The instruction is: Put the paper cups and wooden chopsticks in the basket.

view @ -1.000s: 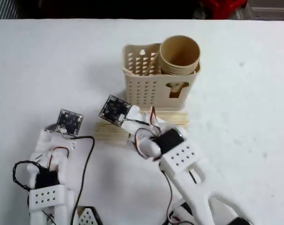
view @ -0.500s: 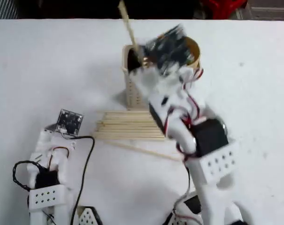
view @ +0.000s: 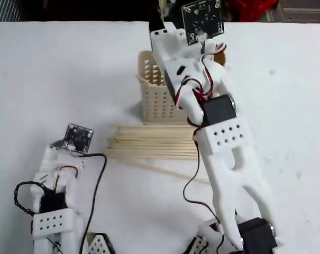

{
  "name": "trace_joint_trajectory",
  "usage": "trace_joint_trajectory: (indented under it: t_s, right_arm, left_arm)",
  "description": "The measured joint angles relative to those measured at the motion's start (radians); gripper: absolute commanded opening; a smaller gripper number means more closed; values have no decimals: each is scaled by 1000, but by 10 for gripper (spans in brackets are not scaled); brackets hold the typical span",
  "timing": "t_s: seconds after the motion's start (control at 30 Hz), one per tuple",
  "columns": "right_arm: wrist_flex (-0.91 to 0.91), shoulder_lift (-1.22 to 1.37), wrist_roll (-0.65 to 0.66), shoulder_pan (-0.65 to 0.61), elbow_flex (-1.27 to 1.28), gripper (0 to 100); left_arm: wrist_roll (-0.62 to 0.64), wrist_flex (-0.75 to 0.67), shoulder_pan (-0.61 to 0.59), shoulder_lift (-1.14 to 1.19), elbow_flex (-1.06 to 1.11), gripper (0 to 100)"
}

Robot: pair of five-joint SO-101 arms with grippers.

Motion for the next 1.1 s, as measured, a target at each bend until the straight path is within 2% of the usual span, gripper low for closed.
trace_joint_trajectory:
  t_s: [0.2, 0.4, 0.67, 0.9, 1.0, 1.1]
  right_arm:
    - [-3, 46, 0, 20, 5, 28]
    - [-3, 44, 0, 18, 75, 153]
    - [-3, -118, 0, 15, 281, 40]
    - [5, -437, 0, -14, 687, 31]
    - [124, -626, 23, -25, 786, 32]
    - [333, -755, 129, -107, 789, 32]
  left_arm:
    - [0, 0, 0, 0, 0, 96]
    - [0, 0, 0, 0, 0, 97]
    - [0, 0, 0, 0, 0, 97]
    - [0, 0, 0, 0, 0, 97]
    - [0, 0, 0, 0, 0, 97]
    - [0, 0, 0, 0, 0, 96]
